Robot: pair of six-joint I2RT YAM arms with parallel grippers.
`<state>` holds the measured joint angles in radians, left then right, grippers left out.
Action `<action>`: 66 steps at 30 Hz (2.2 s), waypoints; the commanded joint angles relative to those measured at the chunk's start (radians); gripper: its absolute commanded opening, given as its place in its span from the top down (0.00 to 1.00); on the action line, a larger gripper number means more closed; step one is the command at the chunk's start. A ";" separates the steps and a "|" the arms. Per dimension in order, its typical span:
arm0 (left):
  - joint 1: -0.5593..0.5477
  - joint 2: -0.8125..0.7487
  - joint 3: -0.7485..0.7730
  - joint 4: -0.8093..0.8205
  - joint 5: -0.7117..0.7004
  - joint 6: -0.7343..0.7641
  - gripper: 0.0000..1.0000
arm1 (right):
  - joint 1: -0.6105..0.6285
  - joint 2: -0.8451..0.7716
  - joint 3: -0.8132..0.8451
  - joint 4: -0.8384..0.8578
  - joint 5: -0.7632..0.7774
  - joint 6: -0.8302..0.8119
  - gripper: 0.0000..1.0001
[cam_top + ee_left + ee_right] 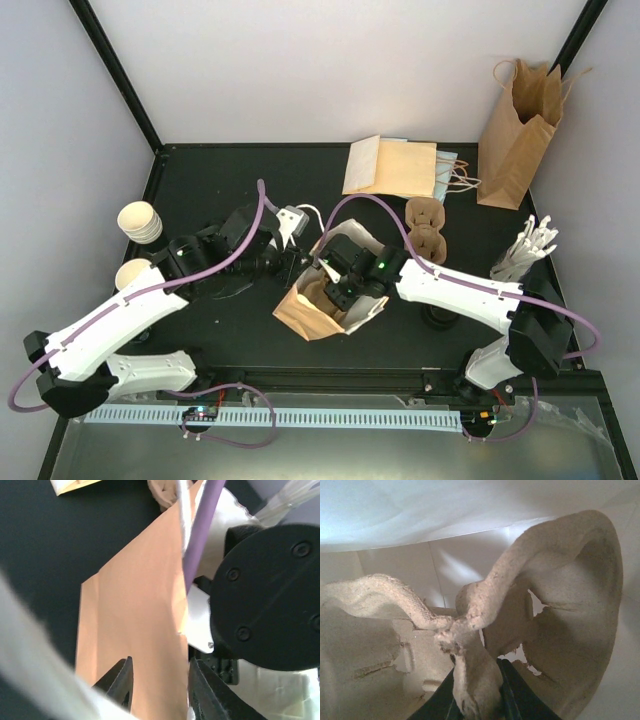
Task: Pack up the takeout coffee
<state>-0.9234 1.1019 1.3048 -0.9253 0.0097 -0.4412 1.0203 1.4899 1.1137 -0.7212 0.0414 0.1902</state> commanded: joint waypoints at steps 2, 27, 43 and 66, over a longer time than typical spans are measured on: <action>-0.006 -0.018 0.026 -0.075 -0.095 -0.015 0.78 | -0.002 0.021 0.010 0.010 0.012 -0.040 0.83; 0.043 -0.163 -0.102 0.036 -0.121 -0.009 0.99 | 0.003 0.145 0.121 -0.078 -0.062 -0.218 0.83; 0.108 -0.186 -0.119 0.042 -0.121 -0.009 0.98 | 0.018 0.265 0.173 -0.122 -0.037 -0.288 0.83; 0.202 -0.213 -0.170 0.054 -0.044 0.008 0.98 | 0.029 0.457 0.233 -0.063 -0.057 -0.265 0.83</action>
<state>-0.7338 0.9108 1.1374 -0.9180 -0.0612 -0.4473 1.0363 1.8832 1.3632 -0.7872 -0.0109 -0.0719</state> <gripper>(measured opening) 0.030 0.175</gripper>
